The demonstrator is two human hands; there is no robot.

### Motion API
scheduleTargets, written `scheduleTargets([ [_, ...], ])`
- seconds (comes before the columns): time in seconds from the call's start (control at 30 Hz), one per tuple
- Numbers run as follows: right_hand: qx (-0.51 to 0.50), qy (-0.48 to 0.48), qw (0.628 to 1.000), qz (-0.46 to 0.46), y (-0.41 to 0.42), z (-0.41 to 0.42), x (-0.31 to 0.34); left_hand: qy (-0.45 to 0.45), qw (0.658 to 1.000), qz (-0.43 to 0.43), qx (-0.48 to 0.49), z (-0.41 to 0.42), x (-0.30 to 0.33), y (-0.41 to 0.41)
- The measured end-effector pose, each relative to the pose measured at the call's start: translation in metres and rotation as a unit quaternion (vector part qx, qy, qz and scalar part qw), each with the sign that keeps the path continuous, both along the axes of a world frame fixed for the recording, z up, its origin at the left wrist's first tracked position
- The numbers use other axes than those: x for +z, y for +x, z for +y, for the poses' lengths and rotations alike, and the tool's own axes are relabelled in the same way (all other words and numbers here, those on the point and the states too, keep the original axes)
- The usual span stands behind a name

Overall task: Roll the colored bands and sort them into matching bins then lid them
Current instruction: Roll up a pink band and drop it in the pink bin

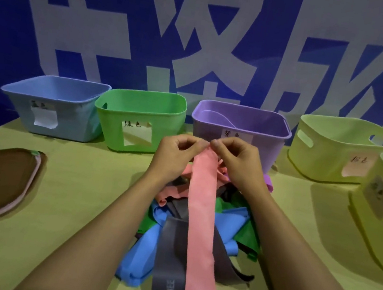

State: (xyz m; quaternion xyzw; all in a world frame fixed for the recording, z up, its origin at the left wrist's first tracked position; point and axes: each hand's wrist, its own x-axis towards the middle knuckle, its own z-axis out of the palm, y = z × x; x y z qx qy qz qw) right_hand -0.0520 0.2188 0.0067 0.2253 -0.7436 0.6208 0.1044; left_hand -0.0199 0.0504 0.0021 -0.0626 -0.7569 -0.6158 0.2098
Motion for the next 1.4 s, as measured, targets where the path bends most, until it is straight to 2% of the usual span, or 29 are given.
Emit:
scheduleTargets([
  [0.33,0.027,-0.023,0.998,-0.045,0.016,0.002,-0.003,0.096,0.993,-0.045,-0.047,-0.005,-0.013,0.01],
  [0.53,-0.034,-0.005,0.997,-0.064,0.021,0.0,-0.001,0.093,0.993,-0.055,-0.05,-0.001,-0.01,0.015],
  [0.77,-0.013,-0.018,0.997,-0.07,0.025,-0.001,0.004,0.093,0.995,-0.039,-0.024,-0.001,-0.008,0.014],
  [0.93,0.06,0.097,0.986,-0.125,0.032,-0.001,0.005,0.106,0.993,-0.014,0.058,-0.001,-0.002,0.011],
  [1.17,0.183,0.159,0.947,-0.209,0.078,0.003,0.024,0.121,0.981,-0.023,0.152,-0.01,0.003,0.005],
  [1.33,0.181,0.208,0.939,-0.205,0.115,0.017,0.014,0.128,0.978,-0.013,0.164,-0.007,0.012,-0.001],
  [1.4,0.146,0.188,0.946,-0.219,0.124,0.02,0.008,0.13,0.979,-0.013,0.159,-0.002,0.023,-0.003],
])
